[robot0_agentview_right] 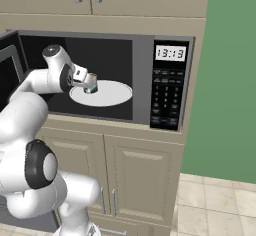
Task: Pick the cup of tea, navigate to the dining table, and place it on the saucer.
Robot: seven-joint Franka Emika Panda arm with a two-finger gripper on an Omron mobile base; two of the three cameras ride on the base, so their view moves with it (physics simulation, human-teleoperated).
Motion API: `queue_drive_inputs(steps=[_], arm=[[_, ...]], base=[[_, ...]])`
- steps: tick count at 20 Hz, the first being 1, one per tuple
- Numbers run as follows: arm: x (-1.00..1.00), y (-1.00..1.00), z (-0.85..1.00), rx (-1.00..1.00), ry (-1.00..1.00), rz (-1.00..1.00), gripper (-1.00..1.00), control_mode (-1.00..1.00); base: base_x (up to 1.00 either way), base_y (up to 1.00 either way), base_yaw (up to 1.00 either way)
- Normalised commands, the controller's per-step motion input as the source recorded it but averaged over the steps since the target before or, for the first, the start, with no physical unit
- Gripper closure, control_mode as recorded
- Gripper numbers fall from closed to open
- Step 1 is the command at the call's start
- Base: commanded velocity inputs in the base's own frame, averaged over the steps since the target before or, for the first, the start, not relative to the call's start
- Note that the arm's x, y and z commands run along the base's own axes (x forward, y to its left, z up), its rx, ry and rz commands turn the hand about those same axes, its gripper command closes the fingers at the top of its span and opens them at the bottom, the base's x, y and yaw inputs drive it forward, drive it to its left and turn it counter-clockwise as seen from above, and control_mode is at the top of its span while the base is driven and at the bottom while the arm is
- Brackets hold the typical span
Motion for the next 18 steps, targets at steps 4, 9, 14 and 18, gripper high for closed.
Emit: queue_drive_inputs(steps=[4, 9, 14, 18], arm=[[0.0, -0.02, -0.11, 0.0, 0.0, 0.0, -1.0, -1.0], [0.0, -0.03, -0.17, 0.0, 0.0, 0.0, -1.0, -1.0], [0.0, -0.17, -0.11, 0.0, 0.0, 0.0, -1.0, -1.0], [0.0, -0.16, 0.0, 0.0, 0.0, 0.0, -1.0, -1.0]], base=[[0.0, 0.0, 0.0], [0.0, 0.0, 0.0], [0.0, 0.0, 0.0], [0.0, 0.0, 0.0]])
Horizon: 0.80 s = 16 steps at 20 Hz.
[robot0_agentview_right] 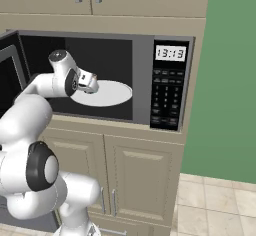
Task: Pick the cup of tea, navigate to the dining table, and place it on the saucer.
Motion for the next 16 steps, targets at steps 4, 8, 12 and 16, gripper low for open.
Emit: queue_drive_inputs(steps=[4, 8, 12, 16], arm=[[0.01, -0.08, 0.0, 0.0, 0.01, 0.0, -1.0, -1.0], [0.04, 0.0, 0.0, 0.0, 0.02, 0.04, -1.0, -1.0], [0.04, 0.0, 0.0, 0.0, 0.01, 0.07, -1.0, -1.0], [0.01, 0.0, 0.0, 0.0, 0.0, 0.08, -1.0, -1.0]], base=[[0.0, 0.0, 0.0], [0.0, 0.0, 0.0], [0.0, 0.0, 0.0], [0.0, 0.0, 0.0]])
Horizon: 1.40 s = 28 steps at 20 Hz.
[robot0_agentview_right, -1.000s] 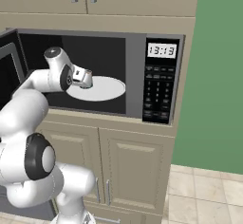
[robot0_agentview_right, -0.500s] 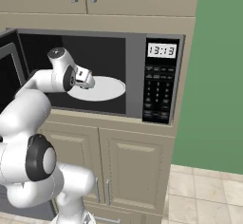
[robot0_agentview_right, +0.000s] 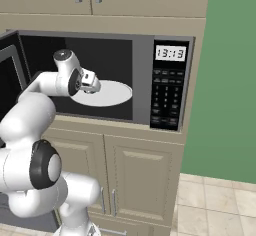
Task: Pick the cup of tea, navigate to the dining table, and place it on the saucer.
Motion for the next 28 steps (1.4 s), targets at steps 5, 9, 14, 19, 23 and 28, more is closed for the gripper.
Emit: queue_drive_inputs(steps=[5, 9, 14, 19, 23, 28], arm=[[0.13, 0.0, -0.04, 0.0, 0.0, 0.02, -1.0, -1.0], [0.31, 0.0, -0.05, 0.0, 0.0, 0.0, -1.0, -1.0], [0.29, 0.01, 0.0, 0.0, 0.0, 0.0, -1.0, -1.0], [0.22, 0.05, -0.04, 0.0, 0.0, 0.0, -1.0, -1.0], [0.18, 0.11, -0.14, 0.0, 0.0, 0.0, -1.0, -1.0], [0.18, 0.1, -0.21, 0.0, 0.0, 0.0, -1.0, -1.0]], base=[[0.0, 0.0, 0.0], [0.0, 0.0, 0.0], [0.0, 0.0, 0.0], [0.0, 0.0, 0.0], [0.0, 0.0, 0.0], [0.0, 0.0, 0.0]])
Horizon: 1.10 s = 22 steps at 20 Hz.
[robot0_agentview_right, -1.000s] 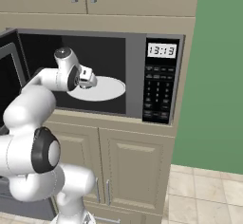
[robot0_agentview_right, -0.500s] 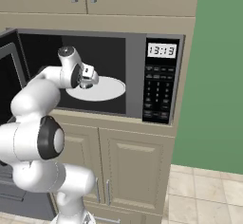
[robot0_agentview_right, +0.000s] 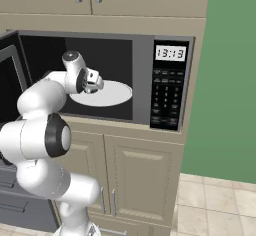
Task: Pick the cup of tea, navigate to the dining table, and place it on the saucer.
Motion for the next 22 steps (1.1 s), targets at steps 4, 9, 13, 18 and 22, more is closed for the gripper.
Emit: queue_drive_inputs(steps=[4, 9, 13, 18, 22], arm=[[0.11, 0.01, -0.08, 0.0, 0.0, 0.0, -1.0, -1.0], [0.01, 0.0, -0.01, 0.0, 0.0, 0.0, -1.0, -1.0], [0.0, 0.01, 0.0, 0.0, 0.0, 0.0, -1.0, -1.0], [0.0, 0.0, 0.0, 0.0, 0.0, 0.0, 1.0, -1.0], [0.0, 0.0, 0.0, 0.0, 0.0, 0.0, 1.0, -1.0]], base=[[0.0, 0.0, 0.0], [0.0, 0.0, 0.0], [0.0, 0.0, 0.0], [0.0, 0.0, 0.0], [0.0, 0.0, 0.0]])
